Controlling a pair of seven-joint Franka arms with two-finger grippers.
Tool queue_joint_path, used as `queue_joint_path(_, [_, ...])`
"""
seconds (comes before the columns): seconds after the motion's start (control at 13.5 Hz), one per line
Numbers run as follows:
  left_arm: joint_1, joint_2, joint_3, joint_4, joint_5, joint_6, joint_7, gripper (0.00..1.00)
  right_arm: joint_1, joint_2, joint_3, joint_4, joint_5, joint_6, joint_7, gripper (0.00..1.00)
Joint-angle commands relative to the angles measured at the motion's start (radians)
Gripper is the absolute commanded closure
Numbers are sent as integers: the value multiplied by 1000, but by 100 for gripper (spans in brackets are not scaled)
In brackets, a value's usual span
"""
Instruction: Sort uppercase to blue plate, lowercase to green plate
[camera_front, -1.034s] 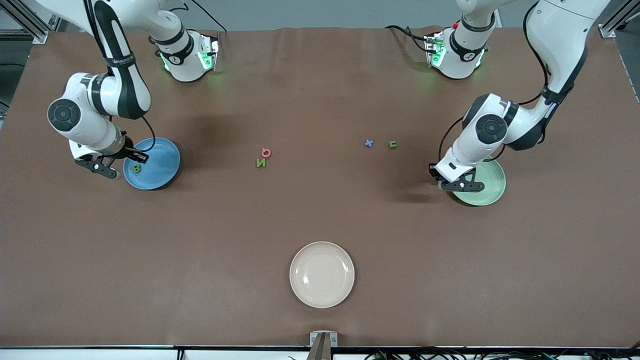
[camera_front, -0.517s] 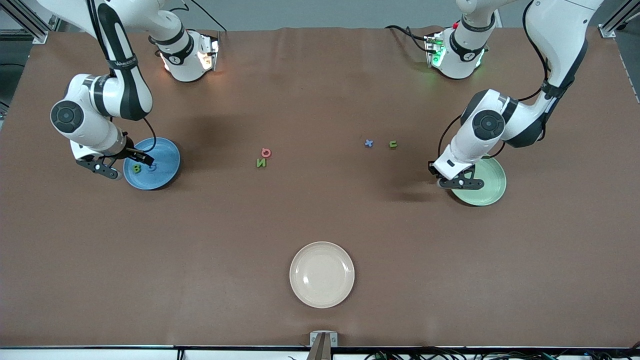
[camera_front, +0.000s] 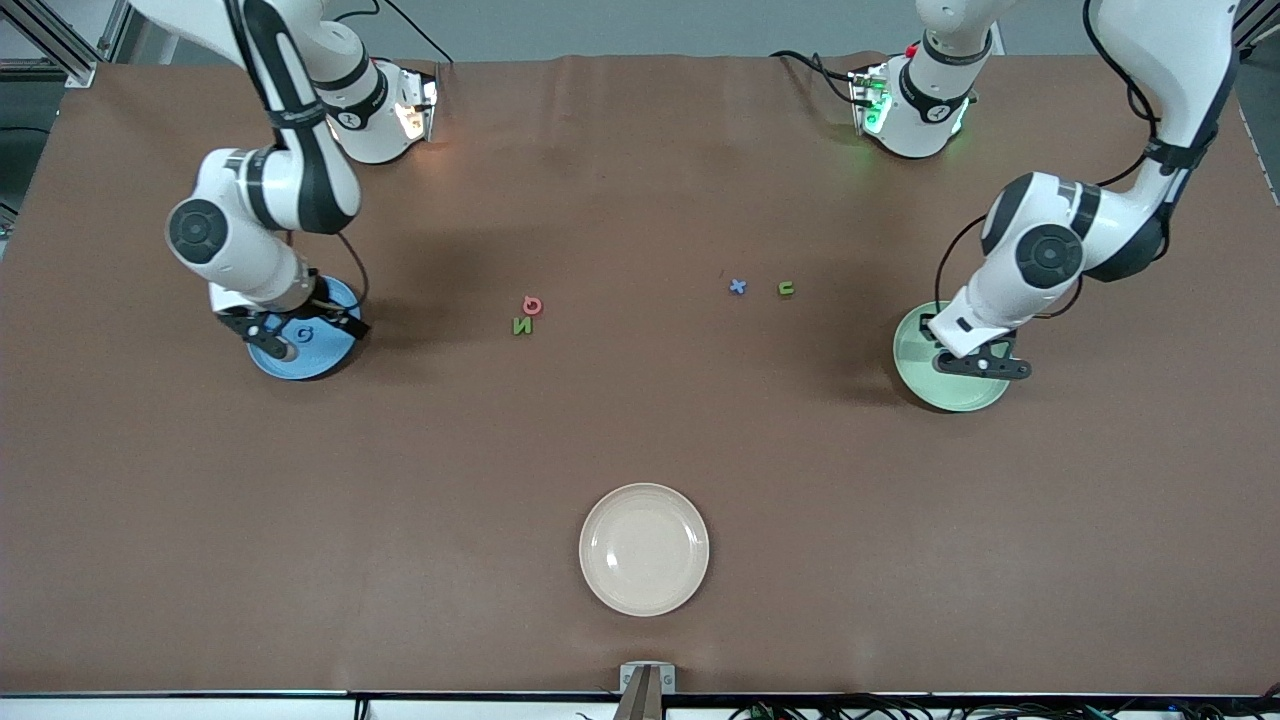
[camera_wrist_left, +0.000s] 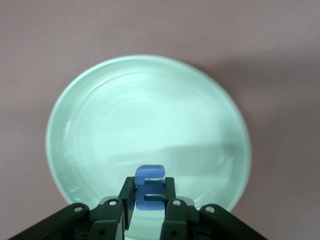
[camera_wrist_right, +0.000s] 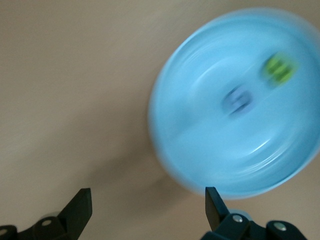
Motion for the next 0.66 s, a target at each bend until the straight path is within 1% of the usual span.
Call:
queue_joint_path(0.0, [51,-7,-11,-20,-12,-2,79,89,130,99,-9,39,164,11,93,0])
queue_joint_path(0.07, [54,7,-9,-18,-7,7,83,89,179,145,-9,57,222,13,118,0])
queue_joint_path(0.15, [57,21,-8,-18,0,18,87,89,221,183,-1,69,245,22,118,0])
queue_joint_path(0.22, [77,30,-6,-20,8,31,93,89,241,202,40,85,245,45,101,0])
queue_joint_path(0.3, [91,46,-8,-18,28,38,99,89,232,215,109,103,244,72,95,0])
queue_joint_path(0.37, [94,50,-6,-18,42,44,97,89,221,240,161,118,241,79,45,0])
queue_joint_path(0.44, [97,58,-6,-18,49,44,99,89,221,268,195,135,248,88,-4,0])
queue_joint_path(0.59, [104,76,-6,-15,72,62,99,87,217,289,232,161,253,111,-50,0])
